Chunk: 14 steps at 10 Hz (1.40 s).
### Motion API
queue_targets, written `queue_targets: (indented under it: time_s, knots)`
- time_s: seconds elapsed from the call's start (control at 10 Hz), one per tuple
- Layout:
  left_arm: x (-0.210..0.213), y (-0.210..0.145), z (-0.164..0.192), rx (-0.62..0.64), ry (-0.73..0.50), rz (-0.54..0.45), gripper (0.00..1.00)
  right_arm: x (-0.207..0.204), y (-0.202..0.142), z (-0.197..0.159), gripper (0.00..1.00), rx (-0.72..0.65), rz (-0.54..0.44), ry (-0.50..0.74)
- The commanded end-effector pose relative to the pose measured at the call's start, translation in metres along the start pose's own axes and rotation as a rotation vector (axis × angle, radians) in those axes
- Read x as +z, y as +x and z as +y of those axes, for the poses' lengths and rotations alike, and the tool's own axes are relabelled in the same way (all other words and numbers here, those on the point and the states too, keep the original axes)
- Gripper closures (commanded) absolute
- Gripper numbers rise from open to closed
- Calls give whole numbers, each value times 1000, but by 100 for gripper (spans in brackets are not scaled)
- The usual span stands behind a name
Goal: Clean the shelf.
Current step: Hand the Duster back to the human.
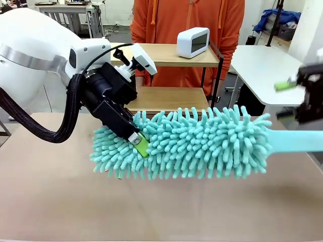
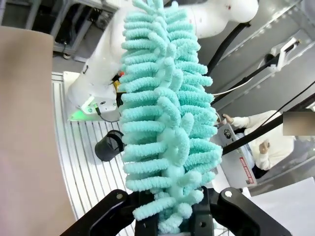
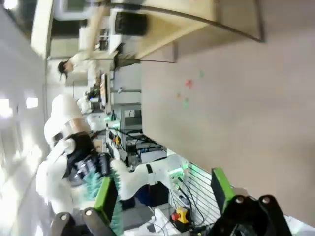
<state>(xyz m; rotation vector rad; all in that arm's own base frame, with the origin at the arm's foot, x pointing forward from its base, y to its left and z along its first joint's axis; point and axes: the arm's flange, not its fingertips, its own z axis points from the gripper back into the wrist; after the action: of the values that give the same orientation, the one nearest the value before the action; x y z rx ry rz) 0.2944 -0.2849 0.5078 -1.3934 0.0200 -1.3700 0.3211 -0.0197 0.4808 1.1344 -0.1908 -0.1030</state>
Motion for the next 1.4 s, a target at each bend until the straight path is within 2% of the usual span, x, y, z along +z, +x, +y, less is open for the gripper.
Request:
queue_targets:
  time_s: [0.0,0.1,0.2,0.4,0.5,0.7,0.8,0.9,1.0,1.2,1.3]
  knots:
    - [12,-8,-7,-19,0,-65,100,-21,-9,-55,0,-178,-77,-6]
    - [17,-10,-9,-18,12,-88,100,-19,-19,-82,0,-230,-94,37]
    - [25,-12,-10,-18,27,-111,100,-4,6,-34,0,-91,-35,-27]
    - [44,-14,-14,-32,62,-183,100,-4,6,-34,0,-91,-35,-27]
    - [60,-16,-27,-64,53,-259,100,-4,6,-34,0,-91,-35,-27]
    - [124,-40,-93,-209,250,-472,100,-4,6,-34,0,-91,-35,-27]
    - [162,-73,-130,-262,401,-637,100,-4,6,-34,0,-91,-35,-27]
    - [190,-109,-152,-228,524,-841,100,-4,6,-34,0,-91,-35,-27]
    - [209,-143,-166,-74,640,-1080,100,-4,6,-34,0,-91,-35,-27]
    - [232,-199,-177,240,840,-1351,100,-4,6,-34,0,-91,-35,-27]
    - [240,-221,-172,373,844,-1421,100,-4,6,-34,0,-91,-35,-27]
